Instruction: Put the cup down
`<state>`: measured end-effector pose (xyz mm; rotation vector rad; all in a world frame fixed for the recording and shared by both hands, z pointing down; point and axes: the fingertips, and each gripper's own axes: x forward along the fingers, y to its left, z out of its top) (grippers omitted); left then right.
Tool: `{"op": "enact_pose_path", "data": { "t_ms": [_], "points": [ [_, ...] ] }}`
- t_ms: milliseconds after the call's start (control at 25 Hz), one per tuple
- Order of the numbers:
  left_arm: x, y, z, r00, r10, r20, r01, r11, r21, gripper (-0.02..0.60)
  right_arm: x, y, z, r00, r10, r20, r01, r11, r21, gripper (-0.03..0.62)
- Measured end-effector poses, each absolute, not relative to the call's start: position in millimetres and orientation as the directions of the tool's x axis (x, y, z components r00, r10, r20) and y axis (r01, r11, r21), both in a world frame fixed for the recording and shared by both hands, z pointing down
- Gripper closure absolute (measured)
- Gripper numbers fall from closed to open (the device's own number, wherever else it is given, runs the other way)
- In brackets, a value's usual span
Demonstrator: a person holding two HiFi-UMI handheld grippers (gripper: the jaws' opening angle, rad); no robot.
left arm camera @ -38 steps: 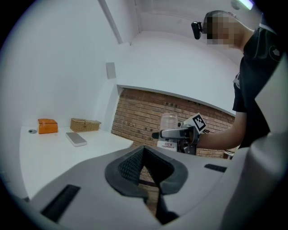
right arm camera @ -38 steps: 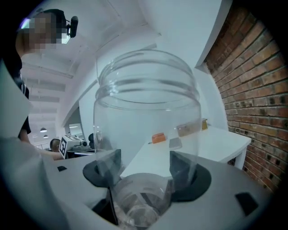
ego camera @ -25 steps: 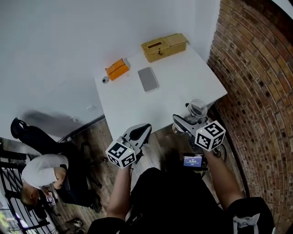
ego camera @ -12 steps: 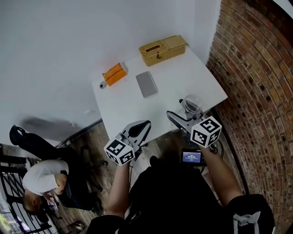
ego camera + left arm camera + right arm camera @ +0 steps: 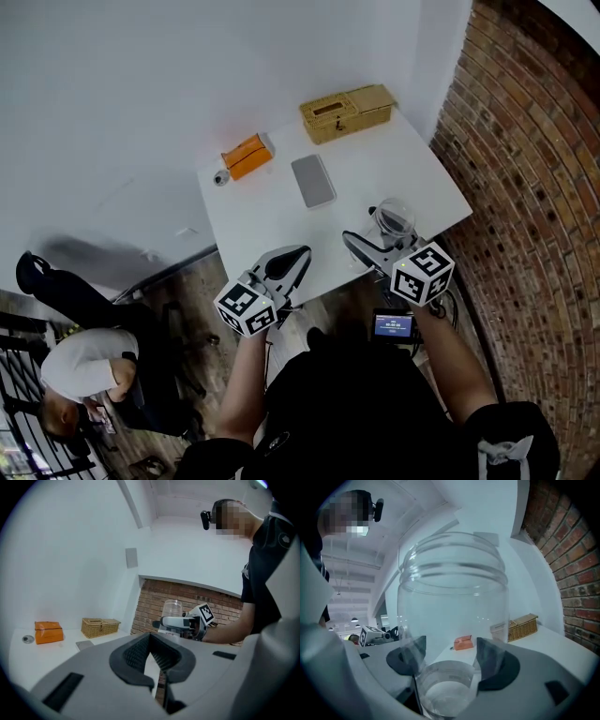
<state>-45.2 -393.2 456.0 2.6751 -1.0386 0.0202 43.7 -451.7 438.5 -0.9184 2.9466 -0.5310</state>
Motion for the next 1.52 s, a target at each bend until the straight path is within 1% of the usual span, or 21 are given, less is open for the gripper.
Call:
{"op": "enact_pose_path", "data": {
  "t_ms": [560, 760, 960, 1120, 1280, 1520],
  "points": [
    [-67.8, -386.5, 457.4, 0.743, -0.661, 0.103, -0.663, -0.706, 0.249, 0.569, 23.1, -448.1, 435.0, -0.818, -0.568, 0.091, -0.563, 0.758, -0.329, 0.263],
    [-77.6, -382.7, 459.3, 0.753, -0.65, 0.102, -0.651, -0.712, 0.262, 0.517, 11.7, -446.1, 436.2, -0.815, -0.571, 0.102, -0.567, 0.749, -0.342, 0.263],
    [-92.7, -375.6, 460.6, 0.755, -0.649, 0.092, -0.646, -0.713, 0.271, 0.511, -3.4, -439.1, 445.0, -0.818, -0.56, 0.135, -0.568, 0.747, -0.344, 0.261],
    [-108.6, -371.8, 463.9, 0.748, -0.658, 0.085, -0.651, -0.703, 0.287, 0.497, -14.4, -441.5, 460.1, -0.818, -0.541, 0.195, -0.574, 0.755, -0.316, 0.261],
    [-117.5, -369.1, 472.8, 0.726, -0.681, 0.093, -0.67, -0.672, 0.316, 0.497, -9.8, -464.9, 482.2, -0.802, -0.535, 0.265, -0.595, 0.752, -0.284, 0.261],
    [-119.5, -373.0, 481.3, 0.67, -0.732, 0.121, -0.721, -0.604, 0.339, 0.497, 7.3, -559.9, 512.5, -0.748, -0.589, 0.307, -0.661, 0.704, -0.259, 0.261]
  ]
}}
